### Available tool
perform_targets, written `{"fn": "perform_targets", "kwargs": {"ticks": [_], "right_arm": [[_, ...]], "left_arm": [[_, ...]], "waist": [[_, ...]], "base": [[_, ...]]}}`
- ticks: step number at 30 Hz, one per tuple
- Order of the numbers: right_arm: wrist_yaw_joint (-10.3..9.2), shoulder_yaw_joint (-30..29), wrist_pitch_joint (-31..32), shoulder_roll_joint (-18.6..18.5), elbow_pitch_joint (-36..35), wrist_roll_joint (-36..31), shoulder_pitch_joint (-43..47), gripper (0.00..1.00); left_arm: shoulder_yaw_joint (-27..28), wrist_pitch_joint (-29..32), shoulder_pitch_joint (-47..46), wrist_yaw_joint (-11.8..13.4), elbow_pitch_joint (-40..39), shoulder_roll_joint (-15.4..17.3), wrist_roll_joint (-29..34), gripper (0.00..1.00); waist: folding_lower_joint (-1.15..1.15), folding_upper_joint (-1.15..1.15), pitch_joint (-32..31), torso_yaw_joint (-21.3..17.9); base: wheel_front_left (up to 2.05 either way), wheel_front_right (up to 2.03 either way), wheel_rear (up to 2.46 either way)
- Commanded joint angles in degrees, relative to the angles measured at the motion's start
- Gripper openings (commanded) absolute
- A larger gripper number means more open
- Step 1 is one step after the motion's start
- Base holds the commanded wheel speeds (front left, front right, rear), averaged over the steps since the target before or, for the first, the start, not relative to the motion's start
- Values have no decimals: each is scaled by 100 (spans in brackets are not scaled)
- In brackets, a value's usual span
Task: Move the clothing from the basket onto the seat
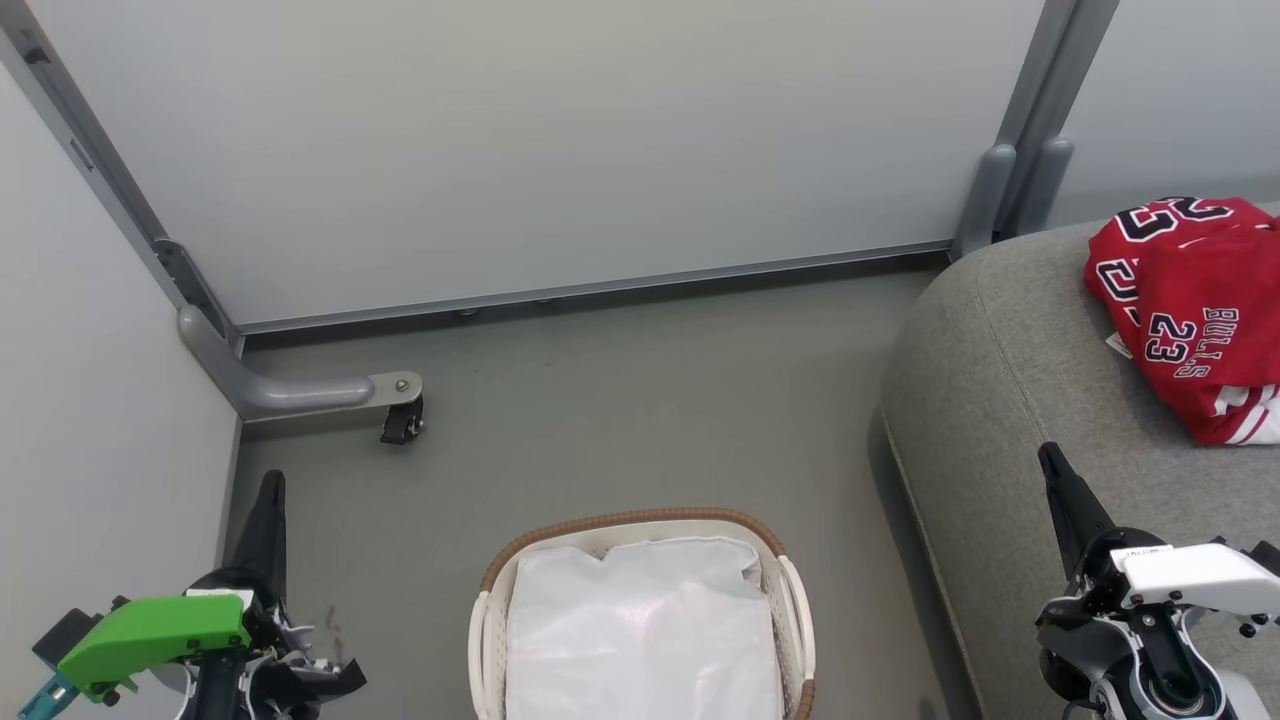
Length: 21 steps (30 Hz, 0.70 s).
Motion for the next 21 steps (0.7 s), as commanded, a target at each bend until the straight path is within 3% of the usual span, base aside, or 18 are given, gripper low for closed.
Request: {"fn": "perform_targets", "kwargs": {"ticks": [1,21], "right_arm": [[-2,-24,48,-36,-33,124,57,0],[-2,-24,47,-36,-35,153,60,0]], "left_arm": [[35,30,-95,-33,-28,31,-131,0],[35,49,-83,-35,-25,31,-145,0]], "waist": [[0,0,-1,-2],[0,0,-2,-4]], "base": [[0,0,0],[0,0,0]]}}
